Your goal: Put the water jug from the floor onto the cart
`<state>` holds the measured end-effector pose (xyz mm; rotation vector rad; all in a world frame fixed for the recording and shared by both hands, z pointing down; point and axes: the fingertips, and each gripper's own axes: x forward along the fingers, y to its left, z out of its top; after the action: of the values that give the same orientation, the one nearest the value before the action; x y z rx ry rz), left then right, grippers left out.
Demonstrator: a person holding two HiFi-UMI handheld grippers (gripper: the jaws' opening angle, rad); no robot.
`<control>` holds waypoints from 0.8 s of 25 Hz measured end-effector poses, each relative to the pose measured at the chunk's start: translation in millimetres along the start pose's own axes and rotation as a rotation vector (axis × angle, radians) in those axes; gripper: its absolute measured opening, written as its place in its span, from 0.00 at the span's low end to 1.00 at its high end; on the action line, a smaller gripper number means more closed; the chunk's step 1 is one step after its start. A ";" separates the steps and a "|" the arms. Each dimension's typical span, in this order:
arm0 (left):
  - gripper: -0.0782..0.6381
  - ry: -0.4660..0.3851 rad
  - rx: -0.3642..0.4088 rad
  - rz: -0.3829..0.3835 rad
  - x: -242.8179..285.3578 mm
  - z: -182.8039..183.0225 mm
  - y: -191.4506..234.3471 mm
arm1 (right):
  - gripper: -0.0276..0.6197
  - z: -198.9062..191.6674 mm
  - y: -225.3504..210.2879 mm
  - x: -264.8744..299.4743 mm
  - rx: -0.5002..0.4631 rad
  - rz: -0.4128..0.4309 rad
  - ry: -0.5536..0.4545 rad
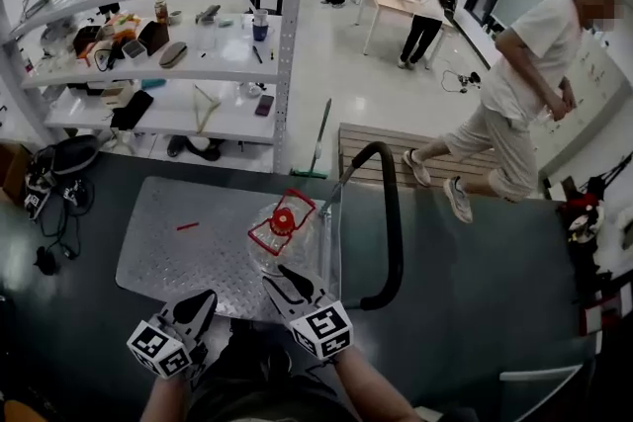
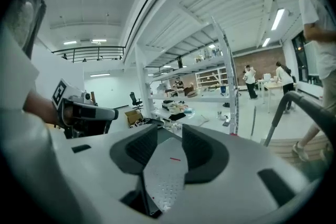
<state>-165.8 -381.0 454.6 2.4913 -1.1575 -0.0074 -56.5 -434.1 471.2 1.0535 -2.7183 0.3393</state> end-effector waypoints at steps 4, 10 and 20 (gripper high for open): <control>0.12 0.038 -0.027 0.014 -6.4 -22.8 -12.4 | 0.16 -17.4 9.4 -17.7 0.030 0.007 -0.007; 0.12 0.065 -0.051 0.003 -6.2 -36.0 -29.1 | 0.04 -40.9 11.4 -30.8 0.076 -0.023 0.023; 0.12 -0.011 -0.065 0.025 -72.4 -54.0 -52.8 | 0.03 -55.5 65.6 -49.6 0.015 -0.056 0.027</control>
<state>-165.8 -278.3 474.6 2.4229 -1.1735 -0.0508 -59.3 -339.7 501.5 1.1189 -2.6609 0.3621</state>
